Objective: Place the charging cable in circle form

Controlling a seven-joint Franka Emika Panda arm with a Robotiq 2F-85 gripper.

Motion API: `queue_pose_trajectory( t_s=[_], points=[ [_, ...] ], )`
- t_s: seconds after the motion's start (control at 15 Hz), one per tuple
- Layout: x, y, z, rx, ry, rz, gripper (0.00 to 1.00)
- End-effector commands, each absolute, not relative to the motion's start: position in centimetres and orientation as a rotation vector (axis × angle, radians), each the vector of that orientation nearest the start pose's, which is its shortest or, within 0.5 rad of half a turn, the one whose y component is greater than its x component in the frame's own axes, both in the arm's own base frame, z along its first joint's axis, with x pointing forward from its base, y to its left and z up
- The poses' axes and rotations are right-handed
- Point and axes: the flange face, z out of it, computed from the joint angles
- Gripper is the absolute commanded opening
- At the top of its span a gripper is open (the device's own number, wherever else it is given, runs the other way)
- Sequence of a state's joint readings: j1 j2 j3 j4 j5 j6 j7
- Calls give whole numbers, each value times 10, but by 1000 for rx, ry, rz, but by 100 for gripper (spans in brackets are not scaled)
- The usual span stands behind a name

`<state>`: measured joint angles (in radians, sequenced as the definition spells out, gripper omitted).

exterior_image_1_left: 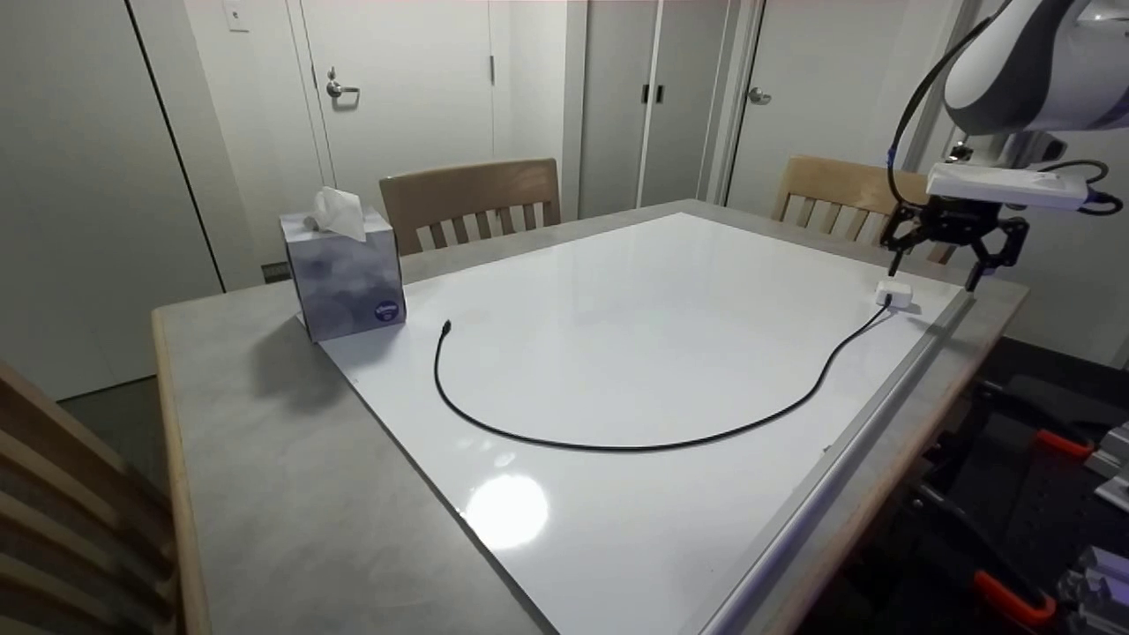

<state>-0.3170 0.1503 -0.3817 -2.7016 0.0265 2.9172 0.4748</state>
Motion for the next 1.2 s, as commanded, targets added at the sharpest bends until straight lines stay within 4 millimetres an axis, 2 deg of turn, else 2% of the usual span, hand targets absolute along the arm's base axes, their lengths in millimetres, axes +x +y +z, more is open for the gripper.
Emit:
queue_pose_trajectory(
  t_s=[0.0, 0.33, 0.53, 0.6, 0.8, 1.13],
  points=[
    [318, -282, 189, -2656, 1740, -212, 100],
    [329, -288, 182, -2608, 1697, -239, 100],
    [323, -300, 172, -2603, 1699, -203, 100],
    [324, -288, 184, -2602, 1705, -228, 100],
    [320, -296, 175, -2604, 1715, -204, 100],
    [325, -295, 174, -2599, 1710, -210, 100]
  ],
)
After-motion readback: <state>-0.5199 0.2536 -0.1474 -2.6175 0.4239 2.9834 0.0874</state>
